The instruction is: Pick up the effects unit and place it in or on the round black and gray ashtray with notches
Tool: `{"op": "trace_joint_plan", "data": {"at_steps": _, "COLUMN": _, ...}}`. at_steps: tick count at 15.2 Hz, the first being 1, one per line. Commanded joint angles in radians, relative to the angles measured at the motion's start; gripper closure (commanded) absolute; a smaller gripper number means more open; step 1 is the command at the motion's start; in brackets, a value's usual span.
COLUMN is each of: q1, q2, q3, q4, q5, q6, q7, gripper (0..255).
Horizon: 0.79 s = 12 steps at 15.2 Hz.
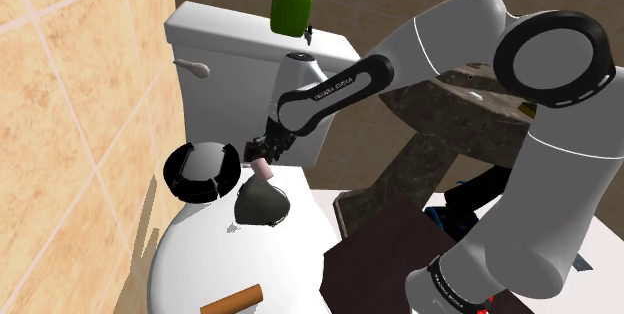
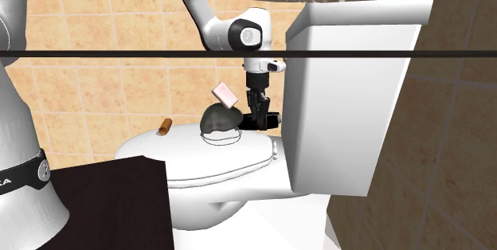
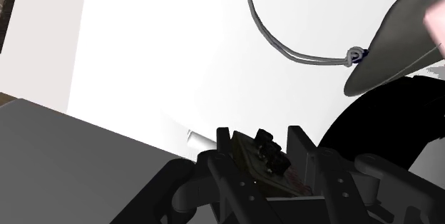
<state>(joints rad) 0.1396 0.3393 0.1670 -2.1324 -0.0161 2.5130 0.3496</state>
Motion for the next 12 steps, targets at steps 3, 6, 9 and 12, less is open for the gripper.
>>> {"op": "trace_joint_plan", "data": {"at_steps": 3, "q1": -0.003, "q2": -0.041, "q3": 0.005, "q4": 0.005, "q5": 0.009, "q6": -0.046, "q7": -0.004, "gripper": 255}}
{"op": "trace_joint_plan", "data": {"at_steps": 6, "q1": -0.006, "q2": -0.070, "q3": 0.008, "q4": 0.011, "q5": 0.015, "q6": -0.080, "q7": -0.007, "gripper": 255}}
{"op": "trace_joint_plan", "data": {"at_steps": 9, "q1": -0.008, "q2": -0.097, "q3": 0.010, "q4": 0.019, "q5": 0.021, "q6": -0.116, "q7": -0.009, "gripper": 255}}
{"op": "trace_joint_plan", "data": {"at_steps": 12, "q1": -0.010, "q2": -0.123, "q3": 0.012, "q4": 0.030, "q5": 0.026, "q6": -0.152, "q7": -0.012, "gripper": 255}}
